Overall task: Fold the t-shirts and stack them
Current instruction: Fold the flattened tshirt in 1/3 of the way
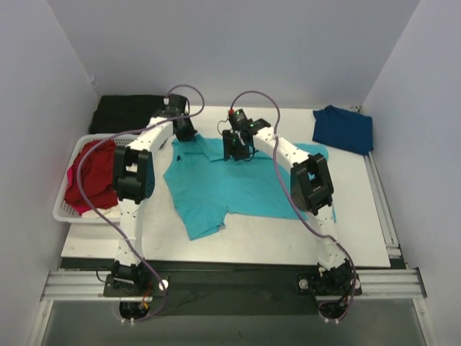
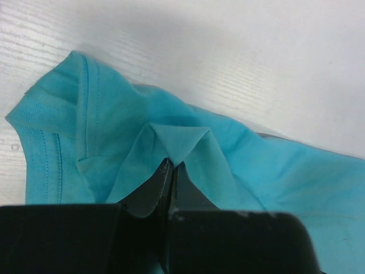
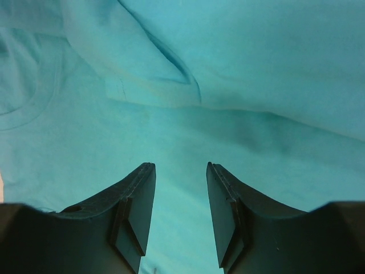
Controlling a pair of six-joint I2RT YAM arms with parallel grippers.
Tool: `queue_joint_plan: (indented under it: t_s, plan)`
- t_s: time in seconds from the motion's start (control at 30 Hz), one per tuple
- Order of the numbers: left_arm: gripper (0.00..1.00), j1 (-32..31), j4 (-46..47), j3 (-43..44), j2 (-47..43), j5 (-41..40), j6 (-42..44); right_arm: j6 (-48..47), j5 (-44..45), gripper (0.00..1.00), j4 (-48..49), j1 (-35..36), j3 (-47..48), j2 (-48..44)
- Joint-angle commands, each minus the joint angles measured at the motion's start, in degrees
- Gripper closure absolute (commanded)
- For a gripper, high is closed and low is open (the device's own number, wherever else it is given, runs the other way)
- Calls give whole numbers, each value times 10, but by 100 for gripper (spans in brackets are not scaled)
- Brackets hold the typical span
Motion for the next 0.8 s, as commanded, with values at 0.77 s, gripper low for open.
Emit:
queue_joint_plan:
  t_s: [0.77]
  plan:
    - [100, 27, -36, 24, 40, 5, 15, 73, -29, 59, 84, 39, 127, 126]
